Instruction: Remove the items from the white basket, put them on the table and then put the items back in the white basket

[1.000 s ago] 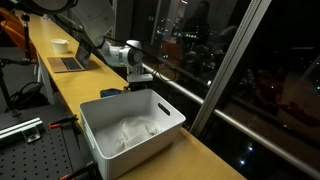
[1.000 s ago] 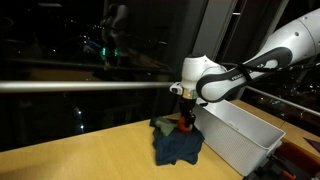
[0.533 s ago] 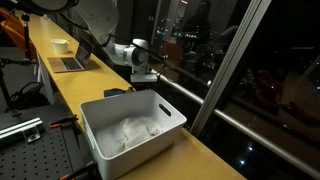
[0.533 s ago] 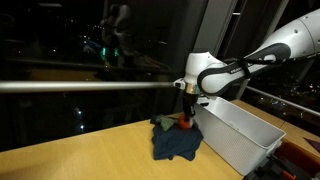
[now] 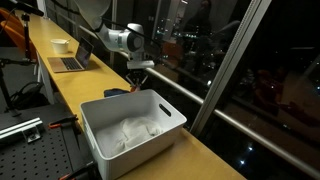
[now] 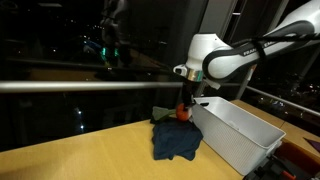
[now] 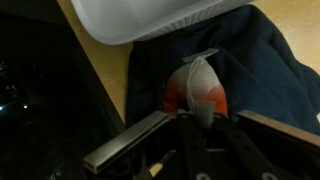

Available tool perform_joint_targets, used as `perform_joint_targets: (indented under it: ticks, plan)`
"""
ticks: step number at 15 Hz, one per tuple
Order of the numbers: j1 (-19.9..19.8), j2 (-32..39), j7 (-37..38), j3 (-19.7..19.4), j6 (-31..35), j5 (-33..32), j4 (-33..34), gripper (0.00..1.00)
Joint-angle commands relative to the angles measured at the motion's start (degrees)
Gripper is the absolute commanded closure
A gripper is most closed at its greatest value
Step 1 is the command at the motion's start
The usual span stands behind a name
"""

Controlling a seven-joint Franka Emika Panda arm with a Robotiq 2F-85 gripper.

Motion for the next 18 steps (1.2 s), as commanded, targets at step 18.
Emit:
perform_joint_targets:
  ticks: [18]
  plan:
    - [-13.6, -31.9, 3.5, -9.5, 15.9, -0.3, -36.5, 0.64]
